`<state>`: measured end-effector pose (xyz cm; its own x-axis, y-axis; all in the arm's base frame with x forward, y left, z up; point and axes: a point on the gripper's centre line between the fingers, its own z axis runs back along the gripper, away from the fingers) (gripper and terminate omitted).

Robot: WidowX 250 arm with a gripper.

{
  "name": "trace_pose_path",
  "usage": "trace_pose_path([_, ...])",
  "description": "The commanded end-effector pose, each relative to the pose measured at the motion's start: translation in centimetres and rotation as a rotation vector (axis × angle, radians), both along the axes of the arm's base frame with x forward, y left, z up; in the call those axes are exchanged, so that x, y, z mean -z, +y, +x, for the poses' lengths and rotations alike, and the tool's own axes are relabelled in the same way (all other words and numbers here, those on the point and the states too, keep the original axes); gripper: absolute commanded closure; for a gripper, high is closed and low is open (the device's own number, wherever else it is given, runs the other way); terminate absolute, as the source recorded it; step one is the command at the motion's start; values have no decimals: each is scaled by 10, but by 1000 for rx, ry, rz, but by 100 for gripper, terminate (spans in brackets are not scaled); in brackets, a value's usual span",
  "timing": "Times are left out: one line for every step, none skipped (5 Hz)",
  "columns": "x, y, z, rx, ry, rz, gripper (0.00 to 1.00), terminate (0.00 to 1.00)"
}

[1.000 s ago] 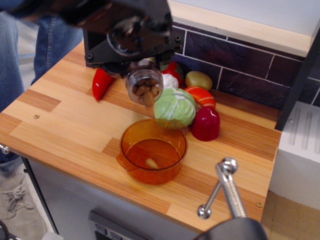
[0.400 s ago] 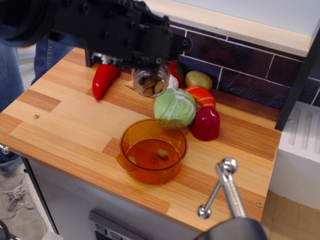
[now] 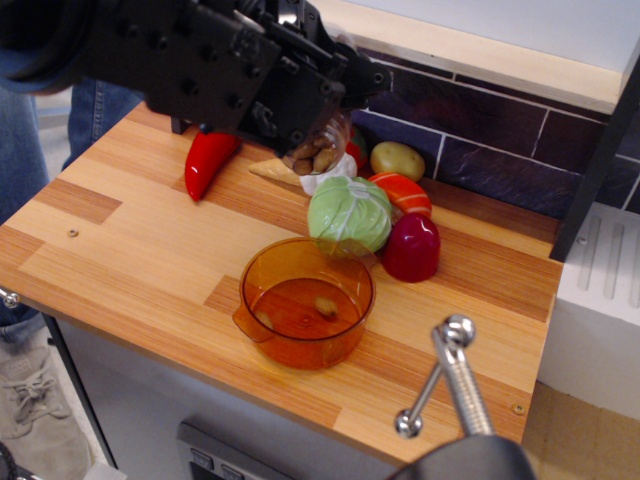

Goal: Pour almonds in pot

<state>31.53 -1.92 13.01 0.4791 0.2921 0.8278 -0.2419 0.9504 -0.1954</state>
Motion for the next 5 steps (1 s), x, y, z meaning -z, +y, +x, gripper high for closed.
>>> trace_pose_path([2, 9, 1, 50, -87, 17, 100, 0])
trace_pose_path([3, 7, -1, 77, -123, 21, 100, 0])
trace_pose_path([5, 5, -2, 85, -137, 27, 100, 0])
trace_pose_path([1, 3, -1, 54, -96, 4, 100, 0])
trace_pose_path([-1, 0, -6, 44, -72, -30, 100, 100])
